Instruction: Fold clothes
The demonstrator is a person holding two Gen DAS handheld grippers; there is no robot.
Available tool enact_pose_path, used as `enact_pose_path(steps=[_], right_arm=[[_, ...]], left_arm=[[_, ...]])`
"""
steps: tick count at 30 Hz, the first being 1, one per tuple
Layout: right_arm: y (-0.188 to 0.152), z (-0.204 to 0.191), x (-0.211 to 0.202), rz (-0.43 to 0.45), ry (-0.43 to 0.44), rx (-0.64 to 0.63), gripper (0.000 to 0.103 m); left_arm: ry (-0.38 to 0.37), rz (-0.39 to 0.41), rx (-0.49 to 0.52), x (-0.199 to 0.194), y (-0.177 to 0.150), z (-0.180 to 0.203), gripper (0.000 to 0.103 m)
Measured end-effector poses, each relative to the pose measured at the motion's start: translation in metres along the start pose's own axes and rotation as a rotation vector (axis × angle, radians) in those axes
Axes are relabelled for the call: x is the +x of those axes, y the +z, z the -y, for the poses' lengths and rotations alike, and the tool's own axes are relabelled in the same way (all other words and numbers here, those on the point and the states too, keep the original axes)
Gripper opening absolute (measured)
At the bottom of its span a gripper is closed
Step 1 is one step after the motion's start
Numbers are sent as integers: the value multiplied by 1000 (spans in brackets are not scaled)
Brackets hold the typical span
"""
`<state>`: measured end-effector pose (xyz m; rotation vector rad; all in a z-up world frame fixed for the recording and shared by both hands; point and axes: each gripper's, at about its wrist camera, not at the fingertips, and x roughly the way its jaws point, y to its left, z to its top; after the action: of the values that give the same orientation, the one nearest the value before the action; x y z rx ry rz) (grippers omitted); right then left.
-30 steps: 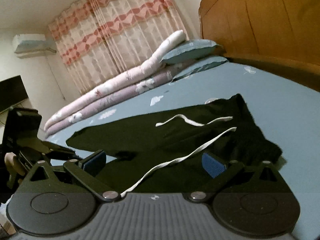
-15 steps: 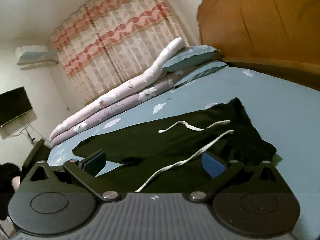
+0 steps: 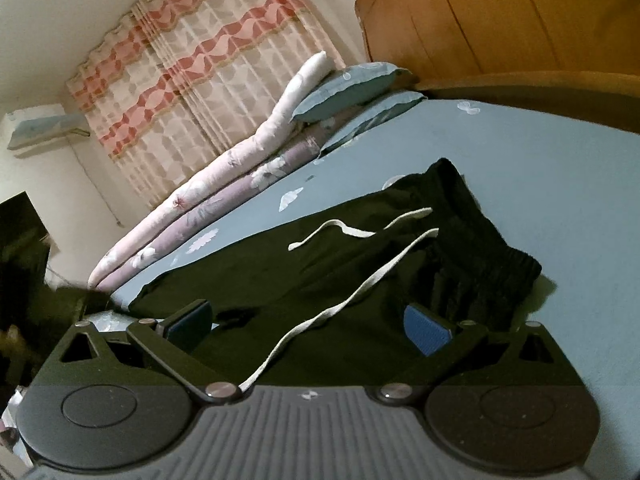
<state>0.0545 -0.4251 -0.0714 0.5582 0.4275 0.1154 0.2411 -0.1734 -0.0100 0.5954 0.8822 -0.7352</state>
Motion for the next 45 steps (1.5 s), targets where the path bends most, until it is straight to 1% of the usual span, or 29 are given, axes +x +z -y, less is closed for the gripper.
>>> enact_pose_path(steps=[2,4,5,6,7,8,10,12,14,19,20,21,22,23,25,28,30,31,32,34,35,37,39,42,45], right_arm=[[-1,1,4,-11,-4,-3,103],[-1,1,7,-23,-12,-4,103],[-2,1,9,-29,-19,-7,103],[-3,2,10,-33,-29,-11,103],[-3,3,10,-36,-38,-12,103],[-4,4,10,-40,-42,-11,103],[-5,9,10,-41,-47,-1,103],[-5,15,9,-38,-60,19,103],[-4,19,9,-32,-60,38,103],[1,19,18,-42,-53,29,103],[2,19,20,-44,-52,27,103],[2,19,22,-46,-51,25,103],[3,19,24,-48,-50,24,103],[4,19,26,-50,-48,22,103],[6,19,30,-54,-46,19,103],[8,21,33,-53,-45,29,103],[8,22,35,-55,-45,31,103],[9,22,36,-57,-43,29,103],[9,21,37,-59,-45,25,103],[10,19,40,-61,-40,20,103],[10,17,42,-63,-37,15,103],[11,13,46,-67,-29,7,103],[12,8,50,-74,-20,-5,103],[11,3,59,-90,-17,-18,103],[11,-1,69,-120,-21,-26,103]], left_arm=[[-41,68,-20,11,24,-16,95],[-50,113,-24,32,51,-34,93],[-44,129,-16,45,62,-42,80],[-30,142,3,60,73,-49,52],[-14,143,24,76,82,-56,39],[-1,134,39,90,90,-61,29],[23,120,76,120,100,-73,29],[43,106,108,142,104,-81,30],[21,92,108,155,104,-85,30],[-39,58,85,176,104,-93,31],[-46,56,86,178,103,-93,30],[-54,55,85,179,103,-93,25],[-64,55,82,178,103,-94,10],[-67,54,80,177,104,-95,1],[-50,58,92,170,102,-95,1],[-42,67,106,154,94,-100,1],[-35,57,87,145,88,-108,1],[-32,49,73,142,85,-112,3],[-16,44,64,140,83,-115,9],[30,30,47,139,78,-122,11],[38,25,20,139,76,-126,13],[25,24,-46,135,71,-133,14],[0,30,-86,129,68,-136,15],[-20,37,-102,112,65,-135,15],[-58,47,-127,87,61,-133,15]])
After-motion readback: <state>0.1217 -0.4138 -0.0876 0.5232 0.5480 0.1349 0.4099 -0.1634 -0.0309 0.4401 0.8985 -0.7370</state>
